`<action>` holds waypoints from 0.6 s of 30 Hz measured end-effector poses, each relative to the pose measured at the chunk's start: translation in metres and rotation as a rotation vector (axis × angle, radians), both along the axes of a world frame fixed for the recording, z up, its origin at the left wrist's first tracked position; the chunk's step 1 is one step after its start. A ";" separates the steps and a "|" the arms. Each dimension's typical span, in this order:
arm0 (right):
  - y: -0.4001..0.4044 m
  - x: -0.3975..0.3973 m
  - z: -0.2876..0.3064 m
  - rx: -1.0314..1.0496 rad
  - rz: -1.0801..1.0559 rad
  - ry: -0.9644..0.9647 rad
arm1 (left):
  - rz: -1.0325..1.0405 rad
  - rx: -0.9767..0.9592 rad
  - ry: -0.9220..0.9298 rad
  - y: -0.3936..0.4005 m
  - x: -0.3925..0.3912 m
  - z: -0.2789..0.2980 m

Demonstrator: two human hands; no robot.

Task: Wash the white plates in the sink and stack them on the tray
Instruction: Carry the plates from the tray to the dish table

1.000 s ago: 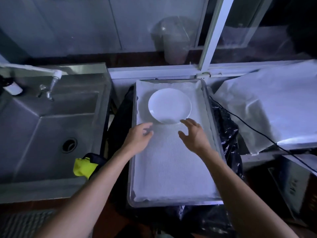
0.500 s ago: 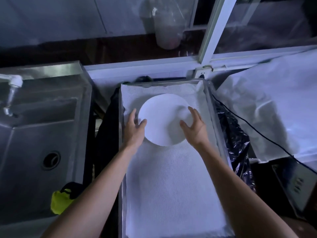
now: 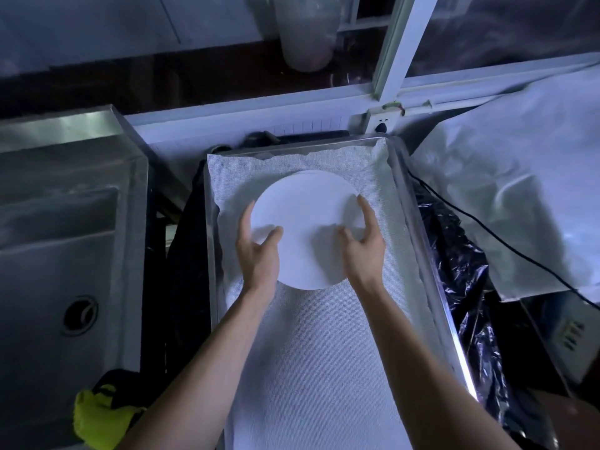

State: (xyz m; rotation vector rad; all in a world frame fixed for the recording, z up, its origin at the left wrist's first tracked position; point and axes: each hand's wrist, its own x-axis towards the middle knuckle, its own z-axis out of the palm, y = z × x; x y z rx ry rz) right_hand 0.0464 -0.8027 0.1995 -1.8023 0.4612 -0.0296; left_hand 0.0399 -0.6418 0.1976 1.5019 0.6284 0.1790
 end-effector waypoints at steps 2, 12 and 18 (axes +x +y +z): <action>0.000 -0.002 -0.001 0.009 -0.012 -0.011 | 0.002 -0.006 0.001 -0.001 -0.002 0.001; -0.001 -0.027 0.001 0.051 -0.076 -0.001 | -0.010 -0.003 -0.004 -0.004 -0.023 0.007; 0.001 -0.049 0.006 0.019 -0.087 0.006 | -0.037 -0.012 0.011 -0.004 -0.044 0.009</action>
